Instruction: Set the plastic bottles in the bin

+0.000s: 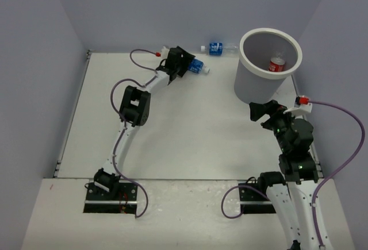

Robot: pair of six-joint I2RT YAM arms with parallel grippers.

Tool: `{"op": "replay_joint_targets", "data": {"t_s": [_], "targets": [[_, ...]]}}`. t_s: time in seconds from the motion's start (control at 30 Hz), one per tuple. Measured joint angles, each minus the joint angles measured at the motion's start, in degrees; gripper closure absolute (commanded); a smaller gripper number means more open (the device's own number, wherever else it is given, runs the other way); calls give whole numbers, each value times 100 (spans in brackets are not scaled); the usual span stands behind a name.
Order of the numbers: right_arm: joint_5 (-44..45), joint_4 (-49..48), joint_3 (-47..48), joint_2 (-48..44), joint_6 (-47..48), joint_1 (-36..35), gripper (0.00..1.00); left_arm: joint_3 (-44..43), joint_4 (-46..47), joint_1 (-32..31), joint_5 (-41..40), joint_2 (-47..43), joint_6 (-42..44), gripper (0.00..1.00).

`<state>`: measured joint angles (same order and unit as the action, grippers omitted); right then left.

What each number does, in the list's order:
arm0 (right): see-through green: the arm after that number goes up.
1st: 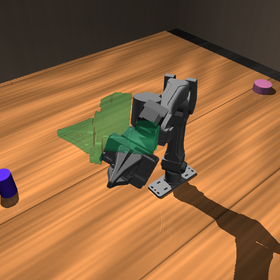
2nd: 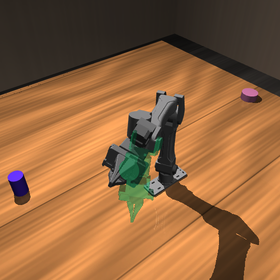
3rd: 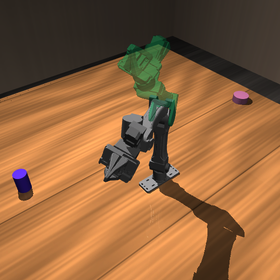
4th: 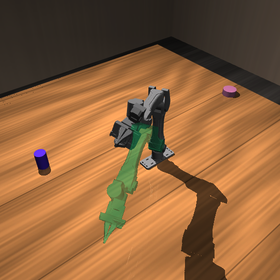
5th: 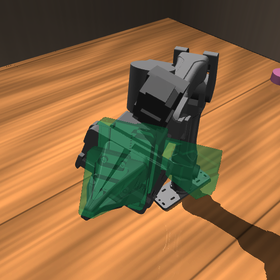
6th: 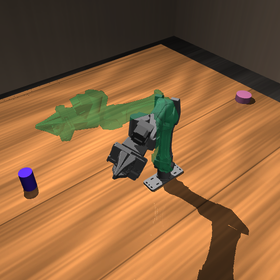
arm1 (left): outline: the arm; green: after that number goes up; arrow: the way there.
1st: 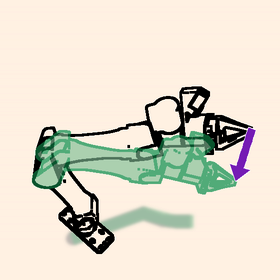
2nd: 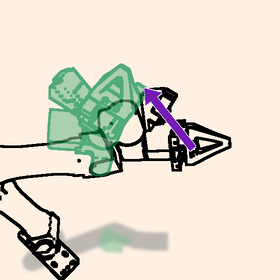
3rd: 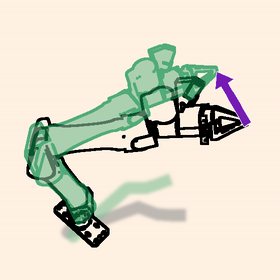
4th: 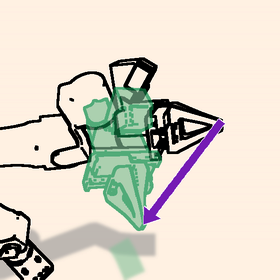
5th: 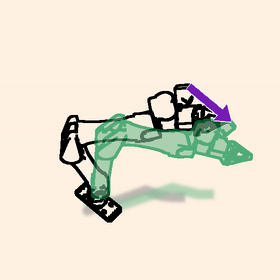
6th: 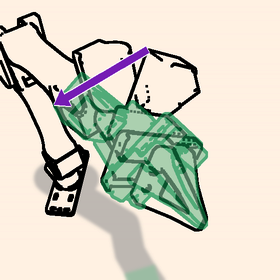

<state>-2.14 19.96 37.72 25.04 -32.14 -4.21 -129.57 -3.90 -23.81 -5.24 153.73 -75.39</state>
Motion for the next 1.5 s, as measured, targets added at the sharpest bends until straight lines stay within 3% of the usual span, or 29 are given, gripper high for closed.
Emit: {"op": "replay_joint_targets", "data": {"t_s": [0.07, 0.2, 0.4, 0.6, 0.8, 1.0, 1.2, 1.33, 1.5], "targets": [[17, 24, -14, 2, -8, 0, 1, -238, 106, 0, -30, 237, -115, 42], [63, 109, -25, -30, -39, 0, 1, -319, 198, 0, -77, 344, -265, 55], [155, 208, -65, -246, -70, 0, 1, -180, 341, 3, -93, 314, -310, 100], [107, 325, -67, -255, 38, 0, 1, 770, 681, 14, 280, -252, 27, 100], [-592, 346, 55, -308, 343, -2, 1, 2085, 964, -8, 1331, -1511, 1450, 100], [-1569, 96, 409, -33, 441, -2, 1, 3729, 1513, -363, 2535, -3828, 3423, 100], [-2431, -418, 521, 453, 445, -2, 1, 4940, 2120, -1213, 4032, -5817, 5238, 100], [-3175, -794, 568, 674, 457, -2, 1, 5443, 2164, -1689, 4982, -6252, 6182, 100], [-3780, -1259, 570, 592, 453, -2, 1, 5809, 1909, -1809, 5713, -6233, 6763, 100]]}}
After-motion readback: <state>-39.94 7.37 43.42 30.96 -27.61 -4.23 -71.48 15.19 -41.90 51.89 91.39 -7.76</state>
